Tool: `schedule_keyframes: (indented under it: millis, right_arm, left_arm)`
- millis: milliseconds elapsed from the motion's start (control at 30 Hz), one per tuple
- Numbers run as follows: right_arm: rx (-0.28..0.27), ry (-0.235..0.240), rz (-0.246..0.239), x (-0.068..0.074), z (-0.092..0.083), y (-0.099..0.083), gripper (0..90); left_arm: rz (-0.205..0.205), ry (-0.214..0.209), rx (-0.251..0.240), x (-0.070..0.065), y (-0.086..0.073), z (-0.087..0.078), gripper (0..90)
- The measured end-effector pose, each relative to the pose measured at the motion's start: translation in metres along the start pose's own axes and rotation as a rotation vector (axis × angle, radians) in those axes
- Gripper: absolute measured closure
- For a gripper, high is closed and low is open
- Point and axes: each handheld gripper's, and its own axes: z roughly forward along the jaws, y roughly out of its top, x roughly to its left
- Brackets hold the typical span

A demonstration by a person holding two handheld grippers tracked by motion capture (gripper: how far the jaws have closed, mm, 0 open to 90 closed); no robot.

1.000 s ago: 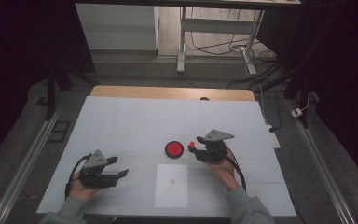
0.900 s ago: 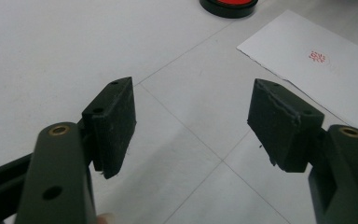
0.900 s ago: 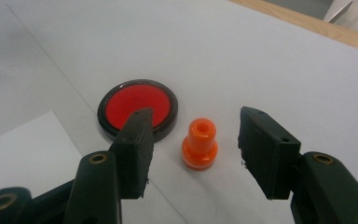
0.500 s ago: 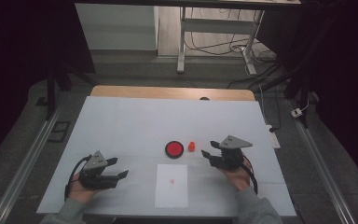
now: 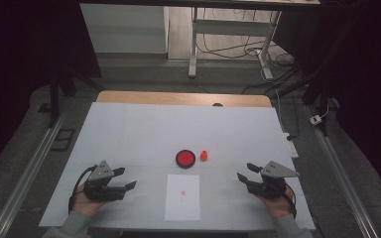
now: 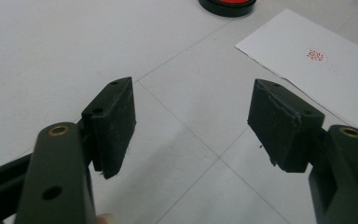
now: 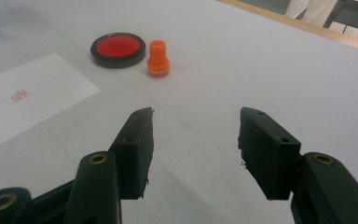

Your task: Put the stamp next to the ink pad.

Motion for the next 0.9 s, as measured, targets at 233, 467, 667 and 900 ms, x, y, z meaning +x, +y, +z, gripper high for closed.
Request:
schedule_keyframes:
  millis: [233, 467, 667, 900]
  right_arm:
    - [0.015, -0.01, -0.009, -0.0059, -0.0103, -0.0105, 45.3]
    - [0.017, 0.006, -0.017, -0.0044, -0.0078, -0.0101, 45.3]
    - [0.025, 0.007, -0.014, -0.0055, -0.0071, -0.0108, 45.3]
    - [0.029, 0.009, -0.019, -0.0056, -0.0063, -0.0109, 45.1]
  left_arm:
    - [-0.002, 0.002, 0.002, 0.0005, 0.0001, 0.0002, 32.0]
    - [-0.002, 0.004, 0.001, 0.0009, 0.0, -0.0002, 32.0]
    - [-0.003, 0.006, 0.002, 0.0017, -0.0003, -0.0001, 31.9]
    - [-0.004, 0.006, -0.003, 0.0018, -0.0003, -0.001, 31.8]
